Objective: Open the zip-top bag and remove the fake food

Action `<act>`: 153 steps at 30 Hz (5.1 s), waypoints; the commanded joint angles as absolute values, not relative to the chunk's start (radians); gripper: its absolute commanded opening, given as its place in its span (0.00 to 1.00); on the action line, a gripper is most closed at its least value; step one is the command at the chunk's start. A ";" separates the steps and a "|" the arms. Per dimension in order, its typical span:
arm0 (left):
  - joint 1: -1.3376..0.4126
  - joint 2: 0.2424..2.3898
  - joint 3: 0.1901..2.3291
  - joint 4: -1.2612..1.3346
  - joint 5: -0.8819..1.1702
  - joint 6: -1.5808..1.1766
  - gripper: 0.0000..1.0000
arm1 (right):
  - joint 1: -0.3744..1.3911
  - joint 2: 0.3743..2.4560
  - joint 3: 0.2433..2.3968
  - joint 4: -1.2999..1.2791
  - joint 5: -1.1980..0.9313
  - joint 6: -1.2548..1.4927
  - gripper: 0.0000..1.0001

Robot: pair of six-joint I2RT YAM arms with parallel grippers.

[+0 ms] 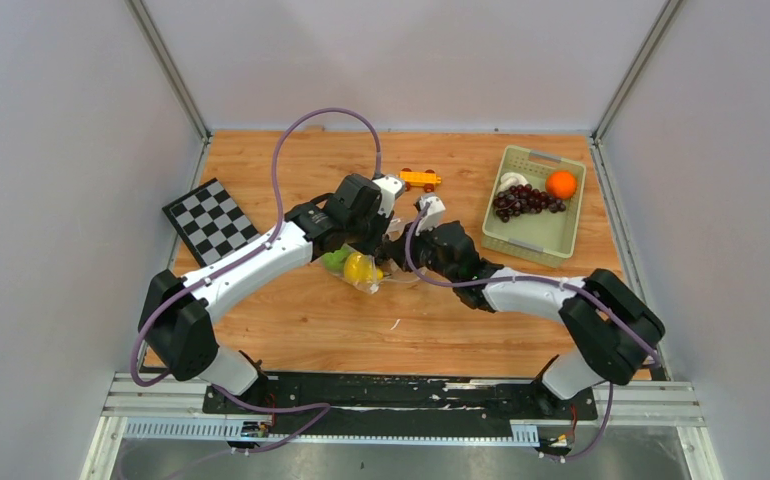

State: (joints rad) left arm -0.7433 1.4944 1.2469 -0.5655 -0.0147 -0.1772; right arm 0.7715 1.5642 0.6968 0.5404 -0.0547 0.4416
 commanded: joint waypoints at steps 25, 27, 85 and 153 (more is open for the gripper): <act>-0.736 1.512 1.284 -0.577 -0.021 -0.189 0.00 | 0.717 0.936 0.965 -0.216 -0.006 0.232 0.00; -0.736 1.513 1.284 -0.576 -0.020 -0.189 0.00 | 0.704 0.921 1.006 -0.265 0.070 0.203 0.00; -0.737 1.508 1.290 -0.582 -0.009 -0.183 0.00 | -0.043 1.544 1.159 0.073 -0.189 0.160 0.41; -0.733 1.534 1.303 -0.590 0.083 -0.196 0.00 | 0.755 2.064 0.762 1.063 -0.388 -0.066 0.62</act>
State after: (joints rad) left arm -0.7261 1.5299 1.2510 -0.6079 0.0509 -0.1799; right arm 0.7425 2.0415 0.7479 1.0100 -0.4164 -0.0628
